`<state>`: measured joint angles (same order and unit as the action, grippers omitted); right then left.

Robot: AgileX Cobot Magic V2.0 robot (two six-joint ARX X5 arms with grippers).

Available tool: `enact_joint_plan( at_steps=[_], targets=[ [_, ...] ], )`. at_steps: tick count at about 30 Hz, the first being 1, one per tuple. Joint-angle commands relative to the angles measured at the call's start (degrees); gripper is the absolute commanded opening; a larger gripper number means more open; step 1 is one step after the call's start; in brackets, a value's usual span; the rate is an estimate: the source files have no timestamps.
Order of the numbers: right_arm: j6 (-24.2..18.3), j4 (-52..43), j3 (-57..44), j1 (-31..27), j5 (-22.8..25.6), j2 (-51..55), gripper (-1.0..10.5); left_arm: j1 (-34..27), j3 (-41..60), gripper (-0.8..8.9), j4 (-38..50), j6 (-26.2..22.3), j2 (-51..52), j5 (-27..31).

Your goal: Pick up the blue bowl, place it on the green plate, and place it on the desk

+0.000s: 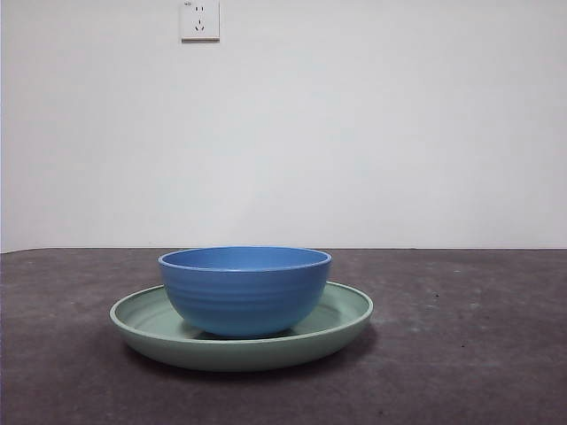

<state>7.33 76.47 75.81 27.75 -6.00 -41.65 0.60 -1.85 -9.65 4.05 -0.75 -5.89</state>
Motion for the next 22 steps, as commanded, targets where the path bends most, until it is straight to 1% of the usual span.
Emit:
enact_joint_plan(
  at_steps=[1, 20, 22],
  targets=[
    [-0.3, 2.4, 1.0, 0.4, 0.1, -0.2, 0.3, 0.0, 1.2, 0.27, 1.2, -0.4, 0.6, 0.1],
    [-0.3, 2.2, 1.0, 0.4, 0.1, 0.1, 0.3, 0.0, 1.2, 0.27, 1.9, -0.4, 0.6, 0.1],
    [-0.3, 2.0, 0.9, -2.2, 0.4, 0.9, 0.3, 0.1, 1.2, 0.27, 1.9, -0.4, 0.6, 0.1]
  ],
)
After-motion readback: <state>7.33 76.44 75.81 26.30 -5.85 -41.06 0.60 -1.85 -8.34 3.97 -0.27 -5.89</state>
